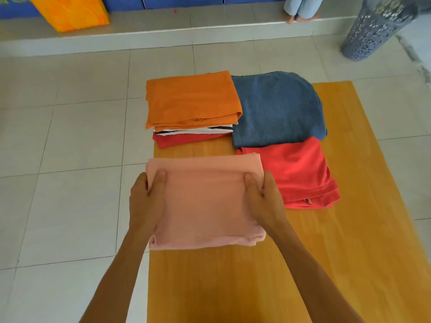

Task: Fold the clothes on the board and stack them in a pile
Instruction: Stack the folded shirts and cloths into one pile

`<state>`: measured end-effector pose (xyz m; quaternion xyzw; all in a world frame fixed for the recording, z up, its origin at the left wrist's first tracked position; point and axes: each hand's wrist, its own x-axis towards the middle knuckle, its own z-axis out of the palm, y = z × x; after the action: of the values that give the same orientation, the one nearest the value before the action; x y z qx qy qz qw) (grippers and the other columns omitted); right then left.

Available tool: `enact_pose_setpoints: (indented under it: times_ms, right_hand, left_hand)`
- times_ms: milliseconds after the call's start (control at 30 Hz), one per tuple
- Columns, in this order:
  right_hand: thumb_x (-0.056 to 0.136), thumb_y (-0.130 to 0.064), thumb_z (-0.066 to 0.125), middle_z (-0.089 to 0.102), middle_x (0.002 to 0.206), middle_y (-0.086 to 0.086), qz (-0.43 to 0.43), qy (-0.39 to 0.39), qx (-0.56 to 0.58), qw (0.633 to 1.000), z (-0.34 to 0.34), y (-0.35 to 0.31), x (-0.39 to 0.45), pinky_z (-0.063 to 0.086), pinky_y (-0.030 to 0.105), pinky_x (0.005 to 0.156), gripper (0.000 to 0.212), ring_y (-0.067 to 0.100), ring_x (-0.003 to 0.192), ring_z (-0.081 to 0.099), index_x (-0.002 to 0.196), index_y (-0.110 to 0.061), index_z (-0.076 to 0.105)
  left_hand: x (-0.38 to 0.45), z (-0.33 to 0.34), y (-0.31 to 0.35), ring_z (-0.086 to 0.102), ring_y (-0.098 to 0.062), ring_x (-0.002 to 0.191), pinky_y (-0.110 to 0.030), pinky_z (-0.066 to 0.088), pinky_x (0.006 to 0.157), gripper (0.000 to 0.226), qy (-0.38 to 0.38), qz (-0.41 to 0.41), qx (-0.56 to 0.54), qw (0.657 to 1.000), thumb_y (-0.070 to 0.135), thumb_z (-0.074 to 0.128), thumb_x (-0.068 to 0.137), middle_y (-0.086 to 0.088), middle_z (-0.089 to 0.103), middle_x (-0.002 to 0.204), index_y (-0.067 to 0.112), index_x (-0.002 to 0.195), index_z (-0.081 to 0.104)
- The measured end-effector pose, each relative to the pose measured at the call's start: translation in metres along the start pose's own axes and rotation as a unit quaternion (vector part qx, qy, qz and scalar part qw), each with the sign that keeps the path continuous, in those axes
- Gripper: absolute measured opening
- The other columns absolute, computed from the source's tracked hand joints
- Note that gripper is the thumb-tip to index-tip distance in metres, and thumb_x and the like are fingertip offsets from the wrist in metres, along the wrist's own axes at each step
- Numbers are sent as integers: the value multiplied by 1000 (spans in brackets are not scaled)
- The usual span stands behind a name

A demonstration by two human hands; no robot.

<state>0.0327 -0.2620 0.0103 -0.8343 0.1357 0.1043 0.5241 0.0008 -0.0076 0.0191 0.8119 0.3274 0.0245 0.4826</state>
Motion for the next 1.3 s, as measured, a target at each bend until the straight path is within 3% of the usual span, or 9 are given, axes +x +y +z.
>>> enact_pose_setpoints:
  times_ms: [100, 267, 467, 567, 667, 867, 1067, 1200, 1300]
  right_hand:
    - [95, -54, 52, 56, 68, -14, -46, 21, 0, 999, -4, -38, 51, 38, 18, 52, 34, -7, 60, 52, 84, -23, 44]
    - [95, -56, 49, 53, 75, -10, -104, 24, -6, 994, 0, -98, 137, 37, 25, 55, 42, 4, 64, 51, 92, -14, 48]
    - [99, -52, 45, 57, 87, -4, -121, -15, -30, 992, 17, -157, 231, 37, 28, 57, 40, 10, 74, 53, 106, -12, 50]
    - [101, -48, 42, 59, 98, 2, -121, -22, -62, 990, 29, -173, 264, 40, 34, 70, 41, 21, 85, 55, 114, -9, 50]
    - [102, -45, 41, 58, 103, 5, -100, -23, -80, 992, 42, -173, 287, 37, 34, 72, 43, 24, 88, 52, 120, -7, 49]
    - [104, -40, 41, 58, 110, 10, -44, -50, -111, 992, 69, -128, 292, 38, 36, 74, 44, 24, 86, 49, 130, -5, 43]
    - [101, -44, 46, 52, 93, 1, -83, -35, -116, 989, 69, -133, 303, 30, 23, 52, 32, 8, 67, 45, 107, -13, 41]
    - [98, -47, 51, 57, 103, 6, -65, -32, -107, 992, 72, -121, 290, 39, 33, 61, 45, 17, 76, 51, 121, -9, 46]
    - [98, -43, 53, 62, 112, 13, -79, -4, -162, 984, 72, -134, 285, 50, 43, 72, 42, 33, 94, 60, 121, -9, 43]
  left_hand:
    - [54, 3, 51, 66, -17, 86, -35, 54, 69, 49, -13, 32, -15, 999, 66, 47, 88, 3, 67, 96, 22, 105, 60]
    - [134, 4, 118, 67, -26, 94, -51, 57, 83, 50, -3, 41, -40, 998, 61, 50, 86, -6, 68, 103, 17, 105, 63]
    - [208, 15, 150, 66, -24, 97, -47, 57, 87, 35, 10, 13, -90, 996, 53, 54, 91, -1, 69, 102, 21, 102, 65]
    - [238, 20, 157, 65, -28, 101, -49, 55, 91, 41, 20, 3, -91, 996, 50, 55, 91, -7, 69, 107, 14, 106, 66]
    - [261, 29, 158, 63, -31, 104, -47, 53, 91, 44, 26, -1, -58, 998, 50, 53, 92, -9, 67, 110, 12, 110, 64]
    - [278, 55, 121, 58, -31, 101, -40, 42, 88, 45, 30, 50, 121, 991, 46, 48, 97, -12, 64, 110, 7, 113, 61]
    - [291, 44, 123, 59, -32, 101, -44, 49, 89, 49, 28, 20, 98, 995, 49, 51, 95, -10, 65, 112, 8, 118, 63]
    - [281, 47, 113, 60, -33, 98, -37, 41, 74, 42, 50, 9, 120, 992, 46, 51, 95, -11, 62, 102, 6, 106, 60]
    - [269, 49, 114, 54, -38, 115, -45, 46, 88, 41, 103, 41, 189, 976, 34, 53, 97, -17, 57, 124, 7, 128, 50]
